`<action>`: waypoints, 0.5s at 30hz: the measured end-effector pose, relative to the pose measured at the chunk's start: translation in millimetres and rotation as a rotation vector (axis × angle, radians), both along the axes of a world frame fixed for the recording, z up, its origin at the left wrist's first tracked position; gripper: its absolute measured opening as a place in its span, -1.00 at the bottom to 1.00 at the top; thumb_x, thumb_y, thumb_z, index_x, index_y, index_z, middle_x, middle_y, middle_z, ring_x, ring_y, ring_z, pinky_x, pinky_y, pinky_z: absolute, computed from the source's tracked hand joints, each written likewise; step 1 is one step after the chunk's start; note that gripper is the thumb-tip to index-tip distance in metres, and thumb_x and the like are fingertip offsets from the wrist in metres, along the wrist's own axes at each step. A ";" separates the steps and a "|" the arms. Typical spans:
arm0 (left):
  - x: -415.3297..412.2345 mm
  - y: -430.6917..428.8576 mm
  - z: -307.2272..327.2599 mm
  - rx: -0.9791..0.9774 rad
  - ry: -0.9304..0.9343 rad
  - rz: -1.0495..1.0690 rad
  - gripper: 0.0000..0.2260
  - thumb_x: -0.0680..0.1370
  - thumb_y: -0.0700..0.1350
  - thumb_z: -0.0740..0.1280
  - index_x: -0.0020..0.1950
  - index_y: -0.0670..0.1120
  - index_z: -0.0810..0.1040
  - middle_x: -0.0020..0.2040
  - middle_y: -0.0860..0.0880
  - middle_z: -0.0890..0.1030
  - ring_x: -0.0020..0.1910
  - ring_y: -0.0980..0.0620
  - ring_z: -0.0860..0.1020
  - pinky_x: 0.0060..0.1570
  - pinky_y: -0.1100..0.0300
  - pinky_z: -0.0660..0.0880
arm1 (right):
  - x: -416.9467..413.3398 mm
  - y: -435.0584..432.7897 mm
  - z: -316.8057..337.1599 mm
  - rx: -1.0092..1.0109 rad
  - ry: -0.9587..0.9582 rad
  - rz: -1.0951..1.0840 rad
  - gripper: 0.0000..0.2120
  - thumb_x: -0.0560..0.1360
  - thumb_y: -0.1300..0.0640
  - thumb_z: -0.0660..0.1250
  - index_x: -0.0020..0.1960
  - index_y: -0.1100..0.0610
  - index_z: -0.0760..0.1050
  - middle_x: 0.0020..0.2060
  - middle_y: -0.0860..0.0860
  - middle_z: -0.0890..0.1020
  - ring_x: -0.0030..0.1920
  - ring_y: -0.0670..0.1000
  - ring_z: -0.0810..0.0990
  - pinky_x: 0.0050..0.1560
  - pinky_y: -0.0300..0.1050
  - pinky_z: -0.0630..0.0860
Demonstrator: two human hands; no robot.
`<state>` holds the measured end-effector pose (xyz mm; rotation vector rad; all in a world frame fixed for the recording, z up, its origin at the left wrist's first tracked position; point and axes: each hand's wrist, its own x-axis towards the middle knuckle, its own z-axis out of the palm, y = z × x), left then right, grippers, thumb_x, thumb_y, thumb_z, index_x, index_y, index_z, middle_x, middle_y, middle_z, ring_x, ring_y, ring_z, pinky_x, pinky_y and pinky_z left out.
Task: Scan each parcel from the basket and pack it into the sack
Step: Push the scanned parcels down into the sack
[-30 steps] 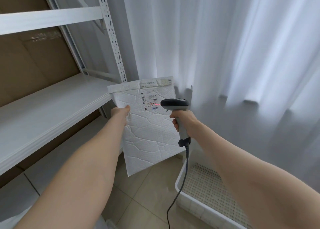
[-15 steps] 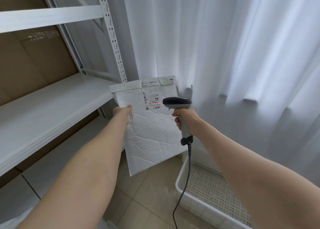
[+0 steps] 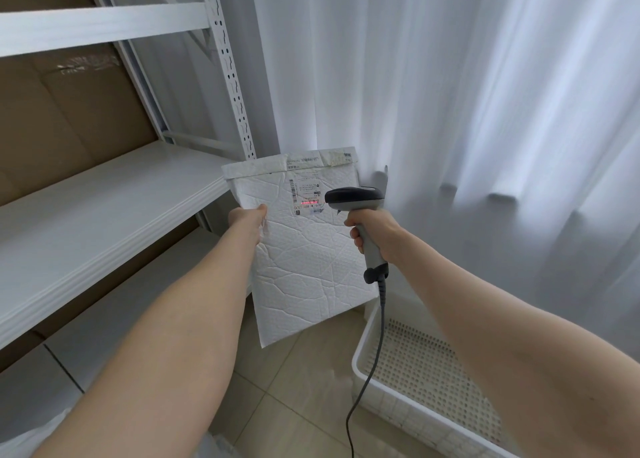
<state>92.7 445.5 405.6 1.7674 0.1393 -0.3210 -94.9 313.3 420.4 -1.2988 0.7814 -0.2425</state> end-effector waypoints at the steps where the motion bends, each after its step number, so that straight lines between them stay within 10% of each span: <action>1: 0.4 0.7 0.0 -0.003 0.000 -0.001 -0.59 0.52 -0.16 0.41 0.29 -0.31 0.44 0.24 -0.18 0.55 0.19 -0.11 0.53 -0.06 0.20 0.37 | 0.5 0.8 -0.2 0.001 0.000 0.000 -0.92 0.45 0.29 0.30 -0.20 0.18 0.44 -0.53 0.04 0.44 -0.58 -0.04 0.35 -0.52 -0.28 0.34; 12: 7.2 7.5 -0.9 -0.014 -0.017 -0.041 -0.63 0.51 -0.17 0.41 0.25 -0.31 0.47 0.03 -0.17 0.61 -0.10 -0.06 0.56 -0.18 0.37 0.43 | 3.0 10.8 -2.0 0.011 -0.032 -0.011 -0.94 0.47 0.30 0.30 -0.17 0.20 0.46 -0.49 0.07 0.47 -0.57 -0.04 0.37 -0.52 -0.28 0.35; 15: 11.8 10.7 -0.7 0.030 -0.038 -0.096 -0.63 0.51 -0.15 0.42 0.24 -0.30 0.49 0.17 -0.21 0.57 0.12 -0.16 0.56 0.03 0.14 0.46 | 3.0 11.1 -6.3 -0.028 -0.019 -0.005 -0.98 0.48 0.27 0.33 -0.13 0.22 0.52 -0.47 0.09 0.57 -0.55 -0.05 0.41 -0.48 -0.25 0.40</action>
